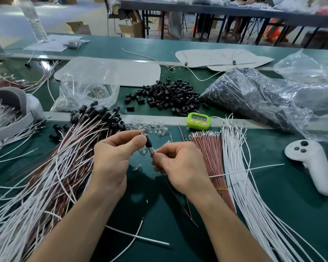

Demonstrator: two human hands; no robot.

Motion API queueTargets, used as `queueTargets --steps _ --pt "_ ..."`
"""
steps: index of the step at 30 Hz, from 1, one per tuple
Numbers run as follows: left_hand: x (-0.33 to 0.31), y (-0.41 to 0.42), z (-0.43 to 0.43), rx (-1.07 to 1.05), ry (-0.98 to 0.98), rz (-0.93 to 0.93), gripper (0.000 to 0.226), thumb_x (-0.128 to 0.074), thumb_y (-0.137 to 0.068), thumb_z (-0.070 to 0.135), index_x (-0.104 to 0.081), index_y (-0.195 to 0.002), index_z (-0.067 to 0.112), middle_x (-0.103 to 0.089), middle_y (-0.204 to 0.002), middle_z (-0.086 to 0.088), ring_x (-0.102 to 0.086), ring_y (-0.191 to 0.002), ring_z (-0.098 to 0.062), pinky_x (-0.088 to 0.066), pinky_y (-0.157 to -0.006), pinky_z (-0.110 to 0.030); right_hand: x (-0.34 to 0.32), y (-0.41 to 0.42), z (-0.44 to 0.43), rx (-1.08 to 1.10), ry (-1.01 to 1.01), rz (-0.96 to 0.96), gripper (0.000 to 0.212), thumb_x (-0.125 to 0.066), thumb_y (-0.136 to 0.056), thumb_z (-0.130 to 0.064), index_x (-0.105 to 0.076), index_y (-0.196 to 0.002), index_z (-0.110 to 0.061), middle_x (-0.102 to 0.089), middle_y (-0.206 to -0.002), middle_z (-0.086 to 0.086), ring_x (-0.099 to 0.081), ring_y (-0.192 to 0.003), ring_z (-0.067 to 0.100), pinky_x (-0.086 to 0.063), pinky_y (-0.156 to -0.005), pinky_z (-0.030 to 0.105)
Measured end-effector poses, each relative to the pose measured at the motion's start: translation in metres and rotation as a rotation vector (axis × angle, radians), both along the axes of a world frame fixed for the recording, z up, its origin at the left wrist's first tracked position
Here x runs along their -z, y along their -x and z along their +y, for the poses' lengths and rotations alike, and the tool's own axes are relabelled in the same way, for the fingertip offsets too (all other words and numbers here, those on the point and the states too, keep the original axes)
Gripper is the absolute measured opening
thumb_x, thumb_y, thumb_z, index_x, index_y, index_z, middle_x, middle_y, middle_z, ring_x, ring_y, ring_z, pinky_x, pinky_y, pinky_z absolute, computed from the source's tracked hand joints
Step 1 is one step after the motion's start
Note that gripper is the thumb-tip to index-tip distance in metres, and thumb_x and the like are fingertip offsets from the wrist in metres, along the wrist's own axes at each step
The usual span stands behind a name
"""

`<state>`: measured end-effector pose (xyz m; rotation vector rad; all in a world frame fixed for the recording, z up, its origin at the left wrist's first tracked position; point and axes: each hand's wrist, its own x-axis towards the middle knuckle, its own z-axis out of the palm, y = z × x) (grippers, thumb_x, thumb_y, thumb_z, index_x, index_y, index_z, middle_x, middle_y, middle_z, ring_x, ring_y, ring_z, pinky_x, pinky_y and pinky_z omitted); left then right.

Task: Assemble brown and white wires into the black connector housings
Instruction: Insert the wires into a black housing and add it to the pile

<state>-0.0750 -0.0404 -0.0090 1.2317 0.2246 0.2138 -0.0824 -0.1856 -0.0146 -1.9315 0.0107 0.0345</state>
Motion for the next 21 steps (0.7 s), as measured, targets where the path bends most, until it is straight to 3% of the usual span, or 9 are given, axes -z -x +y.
queueTargets --steps 10,12,15,21 --pt "0.0024 -0.0002 -0.0002 0.038 0.003 -0.013 0.011 -0.081 -0.056 0.018 -0.079 -0.064 0.025 -0.072 -0.066 0.007 -0.064 -0.062 -0.001 -0.048 -0.061 -0.010 0.0053 -0.0026 -0.0004 -0.026 -0.009 0.032 0.014 -0.077 -0.085 -0.011 -0.080 -0.076 -0.022 -0.077 -0.069 -0.001 -0.076 -0.069 0.021 -0.063 -0.077 0.047" --pt "0.0029 -0.0003 0.0003 0.061 -0.001 0.000 0.010 -0.081 -0.057 0.018 -0.078 -0.065 0.024 -0.070 -0.065 0.006 -0.061 -0.060 -0.003 -0.047 -0.060 -0.011 0.0051 -0.0025 -0.0008 -0.038 -0.037 0.033 0.010 -0.080 -0.081 -0.013 -0.082 -0.084 -0.022 -0.078 -0.073 -0.004 -0.077 -0.073 0.016 -0.064 -0.080 0.043" --pt "0.0040 -0.0002 0.0011 0.095 -0.038 0.013 0.018 -0.081 -0.068 0.006 -0.079 -0.068 0.023 -0.069 -0.066 0.005 -0.059 -0.060 -0.004 -0.048 -0.061 -0.012 0.0030 -0.0008 -0.0012 -0.095 -0.078 0.026 0.023 -0.079 -0.077 -0.015 -0.083 -0.098 -0.026 -0.080 -0.082 -0.009 -0.077 -0.080 0.008 -0.064 -0.083 0.036" --pt "0.0028 0.0026 0.0000 0.128 -0.109 0.025 0.026 -0.077 -0.079 -0.003 -0.084 -0.080 0.022 -0.075 -0.074 0.001 -0.067 -0.071 -0.006 -0.051 -0.070 -0.012 0.0042 -0.0013 -0.0014 -0.079 -0.084 0.027 0.013 -0.074 -0.083 -0.010 -0.081 -0.081 -0.021 -0.078 -0.072 0.001 -0.077 -0.074 0.024 -0.063 -0.080 0.049"
